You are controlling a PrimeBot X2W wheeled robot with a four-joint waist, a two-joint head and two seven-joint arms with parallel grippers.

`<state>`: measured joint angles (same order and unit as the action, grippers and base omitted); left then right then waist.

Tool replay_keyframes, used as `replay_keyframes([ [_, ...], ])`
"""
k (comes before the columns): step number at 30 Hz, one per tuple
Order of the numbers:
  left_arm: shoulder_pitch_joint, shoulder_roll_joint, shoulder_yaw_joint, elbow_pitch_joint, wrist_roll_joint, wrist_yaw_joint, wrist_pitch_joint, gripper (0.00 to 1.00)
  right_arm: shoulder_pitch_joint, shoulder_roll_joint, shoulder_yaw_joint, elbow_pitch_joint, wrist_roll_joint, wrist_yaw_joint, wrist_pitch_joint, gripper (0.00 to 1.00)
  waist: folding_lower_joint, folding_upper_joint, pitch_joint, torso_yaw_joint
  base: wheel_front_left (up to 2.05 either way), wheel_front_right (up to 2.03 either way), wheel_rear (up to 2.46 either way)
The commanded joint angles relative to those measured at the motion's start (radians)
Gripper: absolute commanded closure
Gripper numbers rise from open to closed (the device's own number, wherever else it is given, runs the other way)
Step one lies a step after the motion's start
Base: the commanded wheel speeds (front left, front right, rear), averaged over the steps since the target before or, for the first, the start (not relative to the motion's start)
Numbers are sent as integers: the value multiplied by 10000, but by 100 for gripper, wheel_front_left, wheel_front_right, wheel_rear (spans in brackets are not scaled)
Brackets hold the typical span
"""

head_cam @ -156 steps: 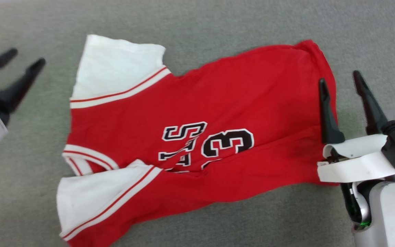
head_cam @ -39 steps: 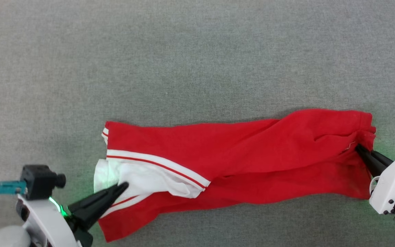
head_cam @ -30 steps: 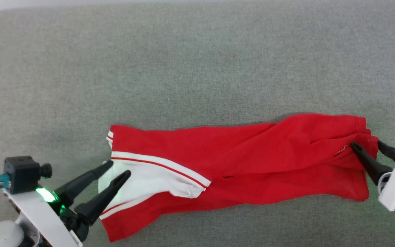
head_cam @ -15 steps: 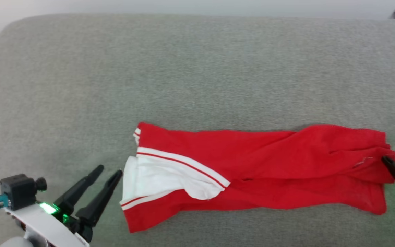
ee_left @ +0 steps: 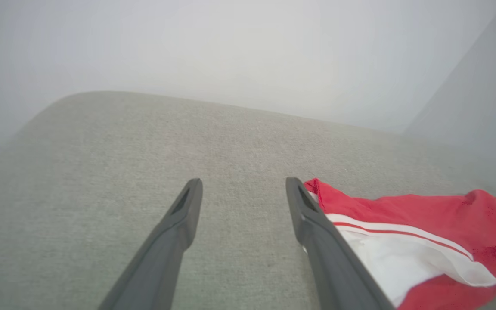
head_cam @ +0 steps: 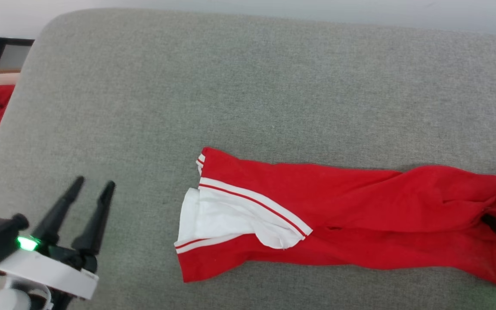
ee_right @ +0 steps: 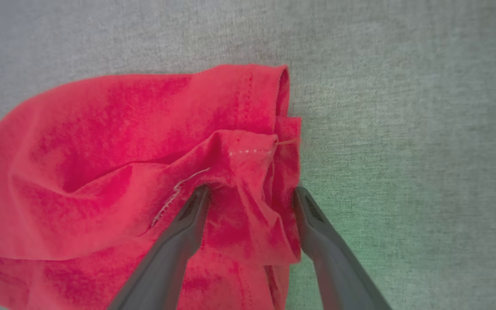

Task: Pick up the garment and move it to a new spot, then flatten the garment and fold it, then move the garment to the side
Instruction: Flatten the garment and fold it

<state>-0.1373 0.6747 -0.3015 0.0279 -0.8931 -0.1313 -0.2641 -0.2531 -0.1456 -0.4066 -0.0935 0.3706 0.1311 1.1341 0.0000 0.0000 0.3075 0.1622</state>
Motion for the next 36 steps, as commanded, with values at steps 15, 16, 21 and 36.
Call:
replay_keyframes([
  [15, 227, -1599, 1734, 21, 2477, 14, 7, 0, -433, 797, -420, 566, -1491, -9, 876, 0, 0, 0, 278, 194, 0, 0, 0],
  [16, 225, -1637, 1770, 11, 2494, 14, 7, 0, -369, 822, -331, 646, -1462, -9, 790, 50, 0, 0, 306, 191, 0, 0, 0],
  [21, 299, -1680, 2028, -58, 2490, 14, 7, 0, -367, 895, 46, 887, -1266, -7, 192, 100, 0, 0, 412, 55, 0, 0, 0],
  [36, 579, -1107, 2889, -539, 2514, 14, 7, 0, -936, -520, -743, 311, -932, -10, -2448, 100, 0, 0, 772, -1324, 0, 0, 0],
])
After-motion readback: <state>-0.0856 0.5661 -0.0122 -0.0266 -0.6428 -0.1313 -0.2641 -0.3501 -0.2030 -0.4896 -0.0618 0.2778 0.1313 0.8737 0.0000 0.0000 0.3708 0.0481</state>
